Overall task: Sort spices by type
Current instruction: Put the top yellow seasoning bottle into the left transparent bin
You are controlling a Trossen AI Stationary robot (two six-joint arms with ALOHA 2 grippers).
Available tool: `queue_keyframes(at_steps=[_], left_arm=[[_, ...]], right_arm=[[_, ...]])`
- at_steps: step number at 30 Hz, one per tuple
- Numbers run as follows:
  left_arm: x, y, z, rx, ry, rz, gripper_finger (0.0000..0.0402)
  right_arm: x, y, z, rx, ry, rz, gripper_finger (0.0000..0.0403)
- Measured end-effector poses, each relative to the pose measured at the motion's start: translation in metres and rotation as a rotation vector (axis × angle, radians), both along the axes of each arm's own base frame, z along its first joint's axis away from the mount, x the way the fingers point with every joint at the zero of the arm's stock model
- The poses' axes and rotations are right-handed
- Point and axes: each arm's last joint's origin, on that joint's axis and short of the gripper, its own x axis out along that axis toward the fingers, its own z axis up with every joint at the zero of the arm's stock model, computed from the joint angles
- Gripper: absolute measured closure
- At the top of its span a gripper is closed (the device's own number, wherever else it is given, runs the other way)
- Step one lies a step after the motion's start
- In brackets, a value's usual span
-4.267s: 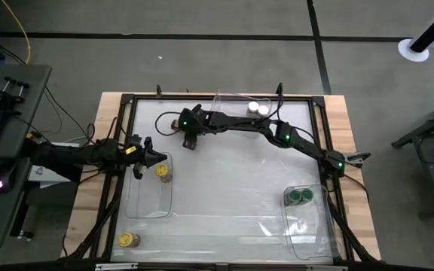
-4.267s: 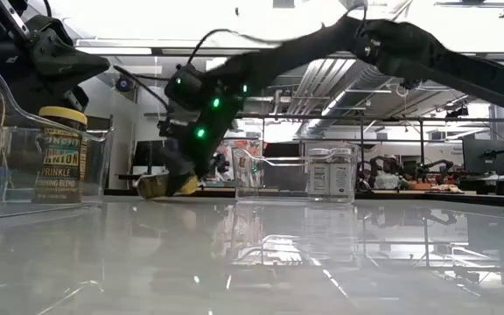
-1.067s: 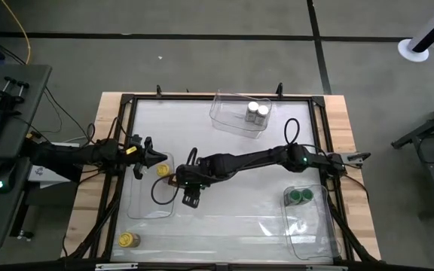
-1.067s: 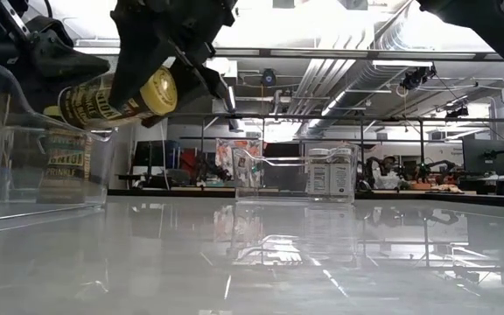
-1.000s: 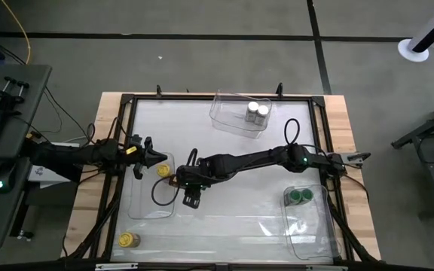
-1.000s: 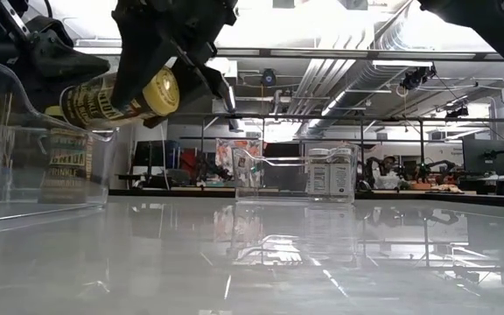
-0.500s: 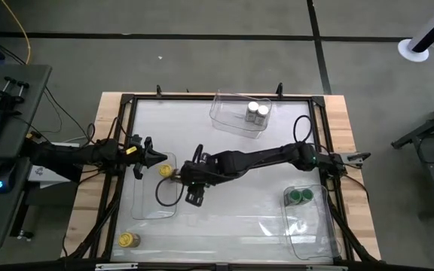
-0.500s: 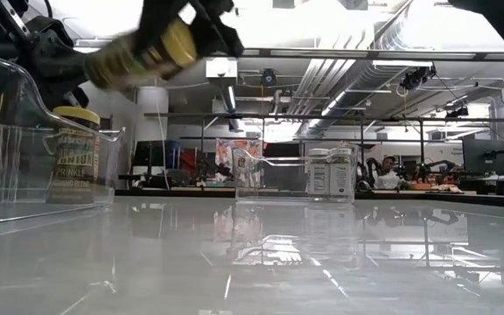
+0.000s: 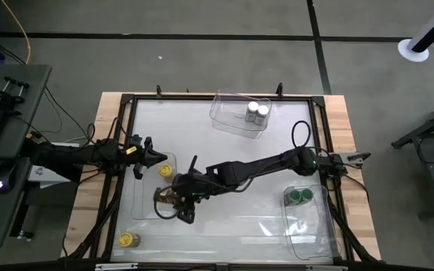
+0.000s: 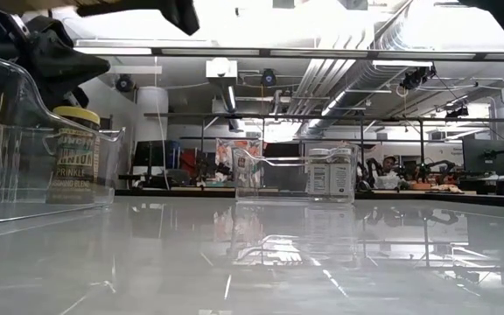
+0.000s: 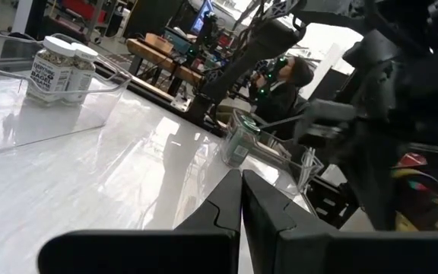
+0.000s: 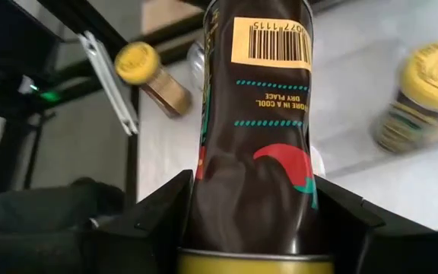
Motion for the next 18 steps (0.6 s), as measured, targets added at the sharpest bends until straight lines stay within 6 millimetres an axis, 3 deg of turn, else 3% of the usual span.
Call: queue_keyframes(at_steps=[8,12,18], left_arm=[[0.000,0.000,0.000,0.000,-0.002,0.000,0.0401],[0.000,0.000,0.000,0.000,0.000,0.000,0.0401],[0.000,0.000,0.000,0.000,-0.001,0.000,0.0401]], right_arm=[[0.016,0.009,-0.016,0.040,-0.081,0.032,0.0196],[0.032,0.001,-0.023,0.021,-0.204,0.032,0.0196],[0.047,-0.016,-0.048,-0.035,-0.209,0.024,0.0196]])
